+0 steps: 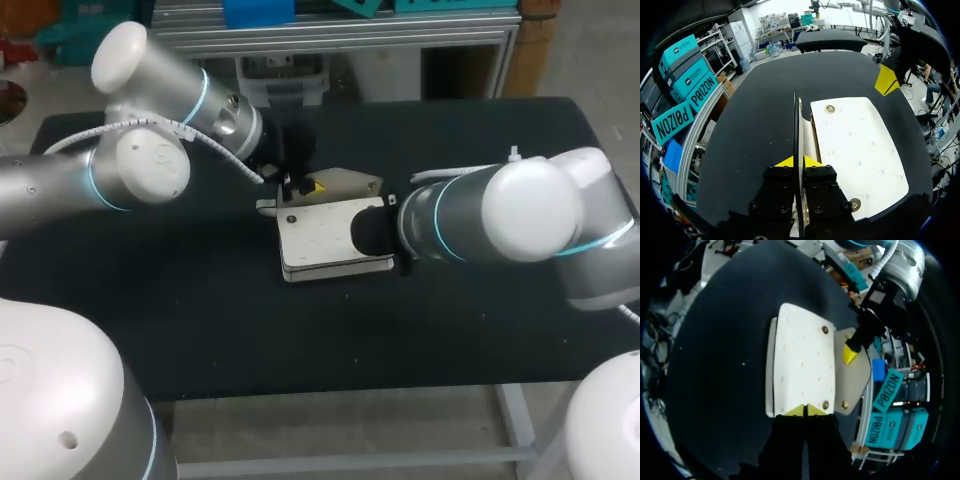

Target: Pick up the bag, open it, inspect its contents, close it, and place it on the opposite side

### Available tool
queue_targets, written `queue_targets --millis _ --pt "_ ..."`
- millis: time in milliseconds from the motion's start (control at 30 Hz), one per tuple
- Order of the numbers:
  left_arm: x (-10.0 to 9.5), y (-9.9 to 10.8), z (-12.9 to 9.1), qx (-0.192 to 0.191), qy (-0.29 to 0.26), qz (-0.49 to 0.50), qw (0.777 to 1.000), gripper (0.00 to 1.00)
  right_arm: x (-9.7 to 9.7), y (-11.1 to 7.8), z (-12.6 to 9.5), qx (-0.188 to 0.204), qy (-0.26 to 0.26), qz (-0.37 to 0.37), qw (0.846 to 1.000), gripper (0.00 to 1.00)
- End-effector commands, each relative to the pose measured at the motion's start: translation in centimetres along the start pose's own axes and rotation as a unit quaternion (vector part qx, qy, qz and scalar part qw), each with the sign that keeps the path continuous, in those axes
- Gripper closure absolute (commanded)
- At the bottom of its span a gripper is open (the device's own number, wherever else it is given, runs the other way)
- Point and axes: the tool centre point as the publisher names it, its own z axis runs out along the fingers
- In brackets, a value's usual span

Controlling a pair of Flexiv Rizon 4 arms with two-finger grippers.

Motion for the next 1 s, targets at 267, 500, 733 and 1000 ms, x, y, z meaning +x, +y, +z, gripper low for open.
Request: queue_targets --millis 267,500,733,1000 --pt "-0.1 0.4 0.9 0.002 0.018 -0.001 1.000 1.00 1.2 0.0 -0.4 0.011 -0.034 0.030 0.999 1.00" --pt "0.7 0.5 1.3 0.001 0.026 0.014 1.000 1.00 2.3 0.5 -0.2 0.009 -0.052 0.021 0.998 1.00" --pt "1.1 0.8 1.5 -0.003 0.029 0.027 0.999 1.00 5.0 0.5 1.0 0.005 -0.075 0.016 0.997 1.00" --pt "1.3 0.8 2.3 -0.005 0.038 0.032 0.999 1.00 5.6 0.3 1.3 0.015 -0.095 0.008 0.995 0.76"
